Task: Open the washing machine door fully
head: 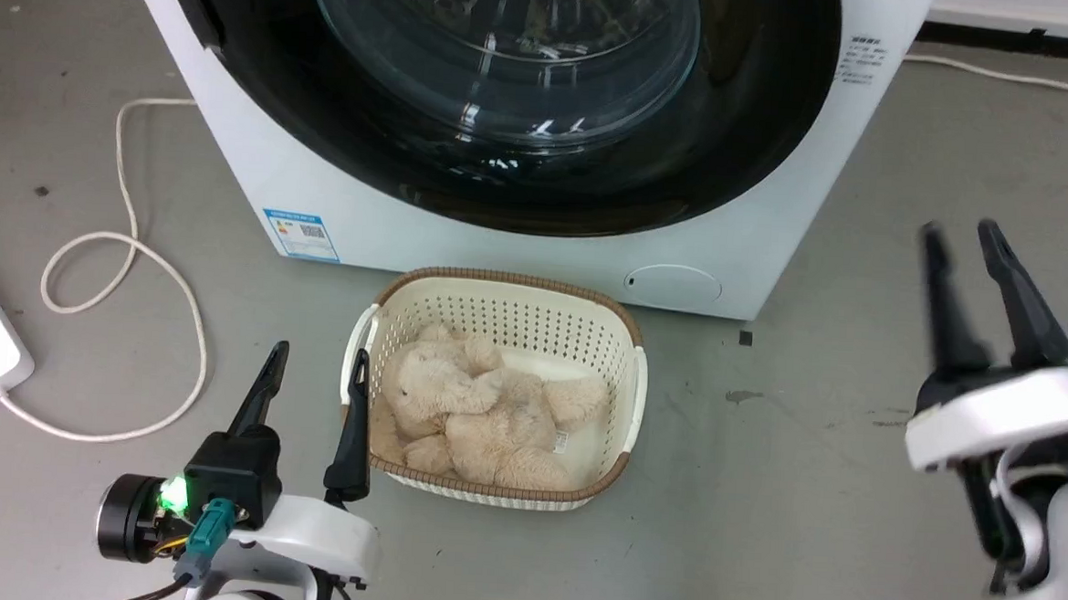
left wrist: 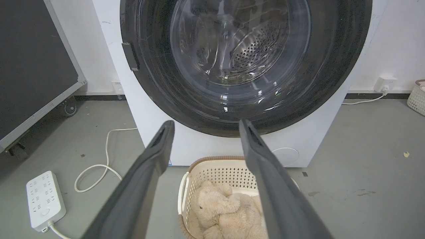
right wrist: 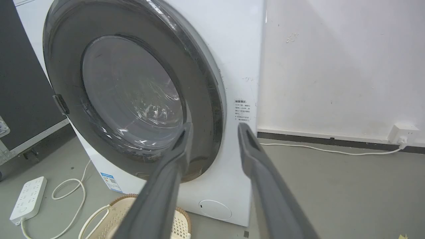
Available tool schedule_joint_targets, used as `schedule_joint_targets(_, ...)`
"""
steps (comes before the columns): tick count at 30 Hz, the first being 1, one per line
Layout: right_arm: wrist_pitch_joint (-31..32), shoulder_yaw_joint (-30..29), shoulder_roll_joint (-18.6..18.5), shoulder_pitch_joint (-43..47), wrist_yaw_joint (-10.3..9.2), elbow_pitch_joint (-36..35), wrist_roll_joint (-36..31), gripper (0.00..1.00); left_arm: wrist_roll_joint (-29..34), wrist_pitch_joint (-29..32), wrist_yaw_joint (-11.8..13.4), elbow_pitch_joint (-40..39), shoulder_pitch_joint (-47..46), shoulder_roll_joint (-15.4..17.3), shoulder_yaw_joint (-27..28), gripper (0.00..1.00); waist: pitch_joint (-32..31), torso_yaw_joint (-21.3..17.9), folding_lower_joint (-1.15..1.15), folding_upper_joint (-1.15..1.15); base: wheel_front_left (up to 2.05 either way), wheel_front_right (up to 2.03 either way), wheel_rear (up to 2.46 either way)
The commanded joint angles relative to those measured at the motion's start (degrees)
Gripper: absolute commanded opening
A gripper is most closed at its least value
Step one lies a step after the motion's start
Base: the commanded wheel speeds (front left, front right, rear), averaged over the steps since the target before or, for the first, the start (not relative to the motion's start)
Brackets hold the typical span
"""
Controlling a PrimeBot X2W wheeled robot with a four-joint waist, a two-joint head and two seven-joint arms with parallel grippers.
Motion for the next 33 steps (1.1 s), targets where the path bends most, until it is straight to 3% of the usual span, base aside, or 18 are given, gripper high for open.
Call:
schedule_joint_targets(1,0.8,-0.8,-0.6,-2.9,-0.03,1.2,1.6,0.00,-0.4,-0.7,0.4,-0.5,-1.2,0.0,-0.3,1.00,0.7,0.3,-0.01,0.00,0.00,0.00,0.00)
schedule_joint_targets(15,5.6,-6.4,1.0,-18.0,-0.04,10.4,10.3,0.00,-0.7,-2.3,0.7,-1.5,-3.3,0.0,-1.0,1.00,4.7,1.5,-0.01,0.00,0.00,0.00,0.00)
schedule_joint_targets(33,19.1,-15.0,1.9,-38.4,-0.06,26.3,23.0,0.00,-1.9,-4.4,1.9,-3.2,-5.9,0.0,-3.2,1.00,10.5,4.1,-0.01,0.00,0.00,0.00,0.00)
